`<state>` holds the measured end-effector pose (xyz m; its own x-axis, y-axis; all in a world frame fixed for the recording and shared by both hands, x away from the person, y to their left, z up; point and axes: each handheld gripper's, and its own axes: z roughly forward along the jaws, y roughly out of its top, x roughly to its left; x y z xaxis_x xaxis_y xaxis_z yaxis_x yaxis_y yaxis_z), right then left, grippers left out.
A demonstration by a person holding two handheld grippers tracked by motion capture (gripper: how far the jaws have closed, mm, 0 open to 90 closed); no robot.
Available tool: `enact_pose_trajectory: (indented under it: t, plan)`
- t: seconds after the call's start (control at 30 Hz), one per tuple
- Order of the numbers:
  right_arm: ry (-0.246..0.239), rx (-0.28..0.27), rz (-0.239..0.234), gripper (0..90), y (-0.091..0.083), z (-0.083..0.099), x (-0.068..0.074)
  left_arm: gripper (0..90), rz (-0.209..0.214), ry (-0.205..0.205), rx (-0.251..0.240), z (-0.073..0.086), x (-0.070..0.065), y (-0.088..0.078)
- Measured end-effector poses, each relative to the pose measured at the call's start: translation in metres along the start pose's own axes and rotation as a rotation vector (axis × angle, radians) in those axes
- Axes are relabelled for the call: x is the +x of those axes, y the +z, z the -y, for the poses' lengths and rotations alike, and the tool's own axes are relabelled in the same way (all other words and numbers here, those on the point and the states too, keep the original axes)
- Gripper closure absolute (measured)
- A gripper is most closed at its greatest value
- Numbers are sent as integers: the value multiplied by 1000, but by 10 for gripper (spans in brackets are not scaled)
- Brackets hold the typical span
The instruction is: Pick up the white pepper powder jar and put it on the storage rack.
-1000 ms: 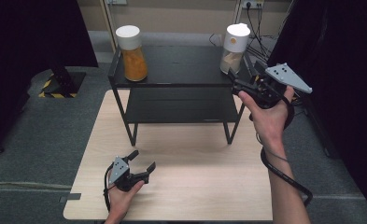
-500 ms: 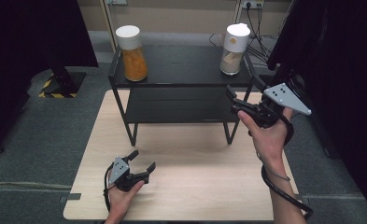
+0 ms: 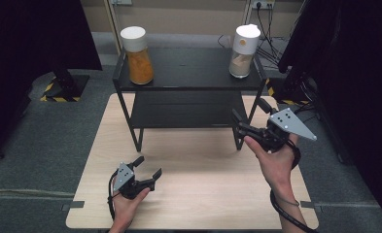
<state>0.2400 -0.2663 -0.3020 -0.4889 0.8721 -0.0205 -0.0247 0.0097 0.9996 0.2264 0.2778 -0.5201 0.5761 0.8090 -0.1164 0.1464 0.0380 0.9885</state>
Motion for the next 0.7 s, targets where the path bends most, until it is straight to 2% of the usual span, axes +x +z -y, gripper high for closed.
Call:
enact_pose_trajectory:
  t: [0.27,0.7]
  plan:
    - [-12,-17,-24,128,-6,27,2,119,-2,5,2,0,0,0]
    - [3,8,-28,139,-12,70,5,120,-3,5,1,0,-1,0]
